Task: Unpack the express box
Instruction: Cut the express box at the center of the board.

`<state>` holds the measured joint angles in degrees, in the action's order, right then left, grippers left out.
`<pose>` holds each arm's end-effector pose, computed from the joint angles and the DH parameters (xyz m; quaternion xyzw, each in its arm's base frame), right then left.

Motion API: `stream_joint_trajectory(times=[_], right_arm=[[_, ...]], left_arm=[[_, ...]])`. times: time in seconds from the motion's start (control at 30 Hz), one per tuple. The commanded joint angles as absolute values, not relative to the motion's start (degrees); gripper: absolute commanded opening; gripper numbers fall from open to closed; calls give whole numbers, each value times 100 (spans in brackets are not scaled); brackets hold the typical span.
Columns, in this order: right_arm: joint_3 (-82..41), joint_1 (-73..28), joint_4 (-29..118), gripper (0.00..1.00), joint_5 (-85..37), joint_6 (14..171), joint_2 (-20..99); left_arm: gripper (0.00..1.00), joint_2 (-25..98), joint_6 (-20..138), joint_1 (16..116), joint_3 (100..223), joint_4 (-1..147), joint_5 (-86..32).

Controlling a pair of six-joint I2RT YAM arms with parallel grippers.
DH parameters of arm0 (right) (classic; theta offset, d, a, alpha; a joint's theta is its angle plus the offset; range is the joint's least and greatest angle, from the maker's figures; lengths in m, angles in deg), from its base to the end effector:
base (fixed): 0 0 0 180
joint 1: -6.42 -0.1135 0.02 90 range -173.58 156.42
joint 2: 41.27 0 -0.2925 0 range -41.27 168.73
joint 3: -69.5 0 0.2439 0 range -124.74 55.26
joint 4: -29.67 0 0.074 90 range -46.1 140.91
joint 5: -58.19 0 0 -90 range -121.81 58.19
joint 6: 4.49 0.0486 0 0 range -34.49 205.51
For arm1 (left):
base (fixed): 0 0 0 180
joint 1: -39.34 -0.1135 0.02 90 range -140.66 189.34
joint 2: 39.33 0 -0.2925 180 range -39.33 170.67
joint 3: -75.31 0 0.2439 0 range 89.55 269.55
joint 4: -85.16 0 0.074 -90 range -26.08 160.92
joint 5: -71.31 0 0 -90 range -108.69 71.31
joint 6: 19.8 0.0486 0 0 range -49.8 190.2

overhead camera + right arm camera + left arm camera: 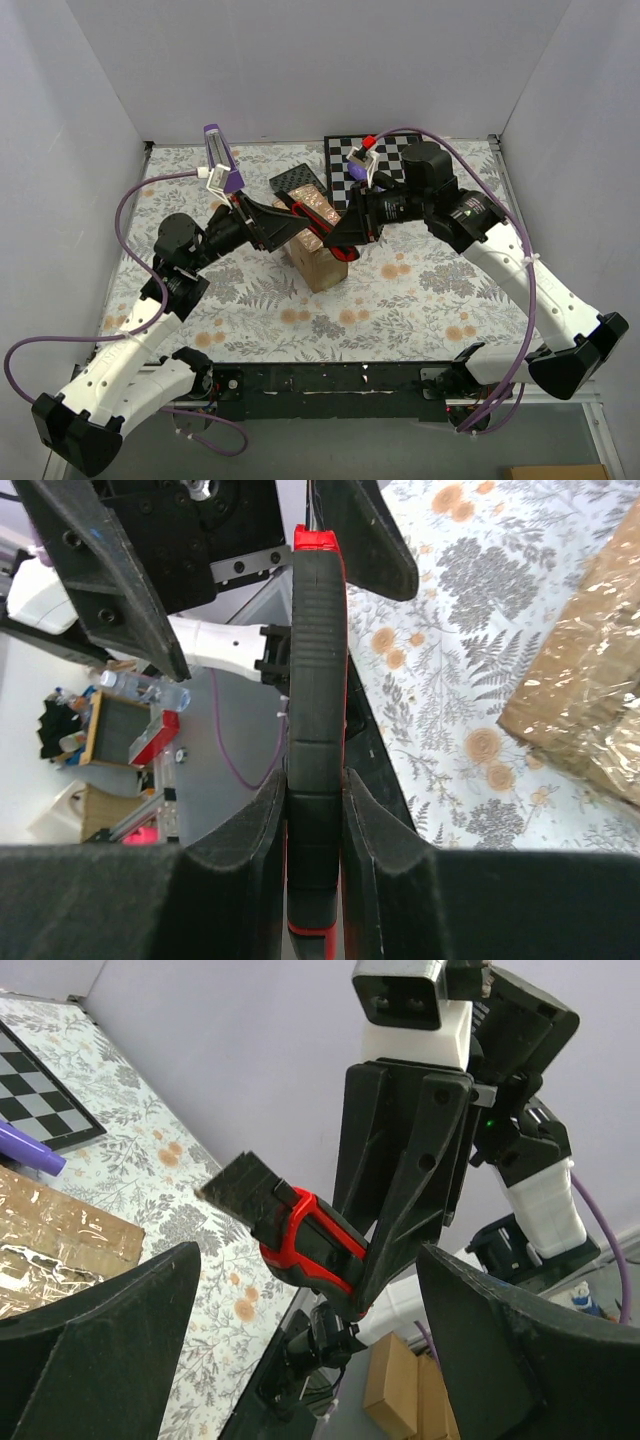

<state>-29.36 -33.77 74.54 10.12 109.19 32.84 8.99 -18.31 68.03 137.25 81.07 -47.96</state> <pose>0.1814 0.1957 0.4590 -0.3127 0.7281 0.5318 0.2987 0.1441 -0.1060 0.4087 -0.1444 0.6379 -0.7155 0.2455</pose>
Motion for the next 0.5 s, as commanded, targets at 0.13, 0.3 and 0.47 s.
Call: stream_joint_trajectory(times=[0.13,0.3,0.47], right_arm=[[-2419,-3085,6412,1,2188,11434,2984],[-2454,-3058,6421,1,2496,11381,3010],[-2586,-3059,6737,1,2610,11170,3098]], left_arm=[[87,778,-2042,6817,13244,9394,-5279],[80,892,-2024,6817,13253,9526,-5358],[66,1147,-2015,6817,13367,9606,-5743]])
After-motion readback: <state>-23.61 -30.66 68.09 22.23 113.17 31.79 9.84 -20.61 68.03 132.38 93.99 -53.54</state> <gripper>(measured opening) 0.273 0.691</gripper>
